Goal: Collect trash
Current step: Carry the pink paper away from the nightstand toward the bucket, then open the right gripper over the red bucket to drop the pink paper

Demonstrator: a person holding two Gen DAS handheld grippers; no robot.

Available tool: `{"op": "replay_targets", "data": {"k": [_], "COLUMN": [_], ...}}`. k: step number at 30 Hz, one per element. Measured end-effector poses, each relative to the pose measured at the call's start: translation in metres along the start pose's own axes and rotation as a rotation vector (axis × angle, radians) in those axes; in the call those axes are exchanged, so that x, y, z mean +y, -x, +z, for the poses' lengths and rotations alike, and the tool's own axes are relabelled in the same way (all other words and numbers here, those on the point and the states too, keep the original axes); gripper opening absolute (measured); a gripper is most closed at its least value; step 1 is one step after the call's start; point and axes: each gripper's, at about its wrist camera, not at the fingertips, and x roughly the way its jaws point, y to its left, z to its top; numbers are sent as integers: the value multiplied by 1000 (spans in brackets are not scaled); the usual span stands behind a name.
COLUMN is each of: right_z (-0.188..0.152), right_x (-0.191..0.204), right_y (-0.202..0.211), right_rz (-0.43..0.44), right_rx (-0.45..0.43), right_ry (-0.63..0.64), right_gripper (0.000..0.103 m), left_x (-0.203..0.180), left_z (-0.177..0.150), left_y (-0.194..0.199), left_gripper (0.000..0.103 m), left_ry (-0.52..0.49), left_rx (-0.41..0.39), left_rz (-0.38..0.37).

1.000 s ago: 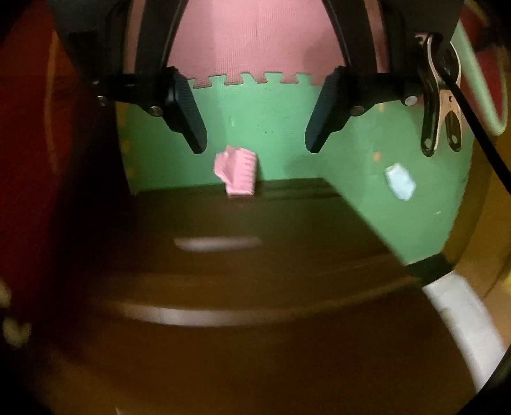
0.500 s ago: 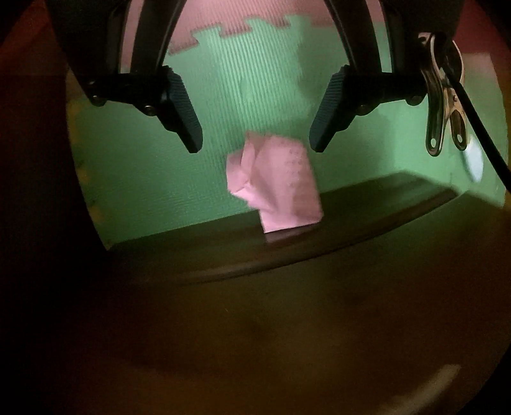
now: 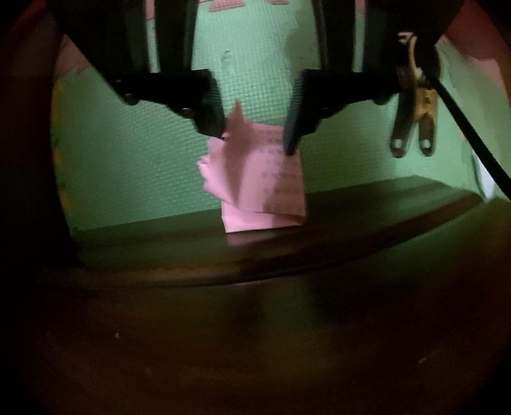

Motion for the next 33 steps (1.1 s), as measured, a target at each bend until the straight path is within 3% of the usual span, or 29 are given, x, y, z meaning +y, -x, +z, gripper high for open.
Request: {"op": "replay_targets", "data": {"k": [2, 10, 19, 28, 33], "right_z": [-4, -19, -56, -101, -116], "right_x": [-11, -40, -43, 20, 83], "right_y": [2, 31, 115, 254, 320], "right_rz": [54, 137, 228, 433, 579], "right_rx": [2, -54, -90, -127, -149], "right_ry": [-42, -71, 6, 165, 320], "right_gripper": [6, 4, 4, 4, 4], "left_x": [-1, -1, -1, 1, 8], "left_z": [-1, -5, -7, -7, -2], "left_y": [1, 1, 0, -4, -6], "left_gripper": [10, 10, 10, 10, 10], "left_ry": [-1, 2, -10, -22, -1], "left_rx": [-2, -12, -11, -10, 0], "left_rz": [-7, -22, -18, -13, -25]}}
